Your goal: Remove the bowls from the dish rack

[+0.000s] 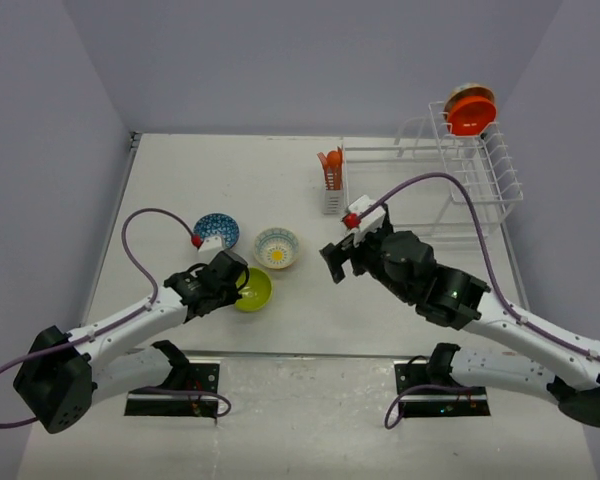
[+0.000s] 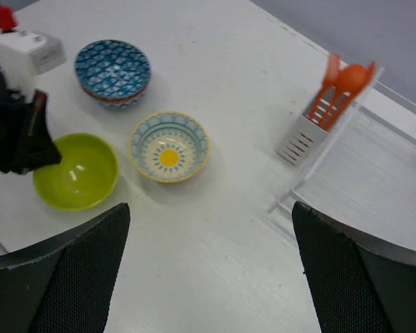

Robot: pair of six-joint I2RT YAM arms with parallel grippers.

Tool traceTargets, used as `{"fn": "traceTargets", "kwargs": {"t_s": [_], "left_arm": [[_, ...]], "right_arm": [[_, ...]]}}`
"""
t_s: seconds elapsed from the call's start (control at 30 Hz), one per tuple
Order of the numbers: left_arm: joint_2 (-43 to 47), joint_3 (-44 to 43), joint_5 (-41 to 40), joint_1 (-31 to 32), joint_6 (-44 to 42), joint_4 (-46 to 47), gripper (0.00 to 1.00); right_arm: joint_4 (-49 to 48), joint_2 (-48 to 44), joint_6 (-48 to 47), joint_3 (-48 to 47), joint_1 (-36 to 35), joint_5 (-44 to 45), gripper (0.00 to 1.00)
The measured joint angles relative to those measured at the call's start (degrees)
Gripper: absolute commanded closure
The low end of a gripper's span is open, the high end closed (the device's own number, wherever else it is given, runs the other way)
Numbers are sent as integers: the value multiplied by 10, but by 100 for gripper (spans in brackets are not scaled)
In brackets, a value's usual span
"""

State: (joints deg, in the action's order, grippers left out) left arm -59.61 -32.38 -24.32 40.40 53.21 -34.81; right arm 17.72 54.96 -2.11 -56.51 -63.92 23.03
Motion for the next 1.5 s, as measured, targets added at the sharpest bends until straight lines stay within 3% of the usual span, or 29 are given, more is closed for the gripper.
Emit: {"fn": "traceTargets", "kwargs": {"t_s": [0.1,0.13,0.17,0.2,0.23,0.27,0.3,0.33,0.47,0.6,0.67,0.77,0.9,1.07,1.5], "left_arm": [[-11,12,6,-3,6,29,100],[-13,17,9,-3,10,35,96],[-13,21,11,-4,14,41,87],[-13,21,11,-4,16,43,73],[-13,21,11,-4,19,44,41],[-12,21,12,-4,18,44,29],[-9,21,12,-4,21,42,4],[-2,21,12,-4,21,39,0],[53,-1,11,-1,27,6,0],[113,-82,-3,2,8,-39,0],[130,-130,-22,3,-17,-49,0],[139,-202,-75,2,-71,-68,0],[139,-231,-129,2,-110,-87,0],[156,-208,-156,2,-144,-94,0],[225,-186,-151,2,-171,-87,0]], "right_arm": [[-8,-38,54,27,86,-20,1],[-8,-49,71,35,113,-25,1],[-8,-60,88,42,140,-32,1],[-8,-68,102,45,158,-36,1],[-8,-74,117,45,174,-42,1],[-10,-79,129,45,186,-46,1],[-11,-82,140,45,196,-50,1],[-11,-84,151,44,207,-52,1],[-2,-76,195,21,285,-93,1],[3,-33,266,-52,444,-177,1],[-13,7,340,-99,546,-217,1],[-85,46,460,-105,618,-243,3],[-190,113,589,-86,660,-252,8],[-290,196,688,-47,682,-232,17],[-402,252,731,-34,705,-183,26]]}}
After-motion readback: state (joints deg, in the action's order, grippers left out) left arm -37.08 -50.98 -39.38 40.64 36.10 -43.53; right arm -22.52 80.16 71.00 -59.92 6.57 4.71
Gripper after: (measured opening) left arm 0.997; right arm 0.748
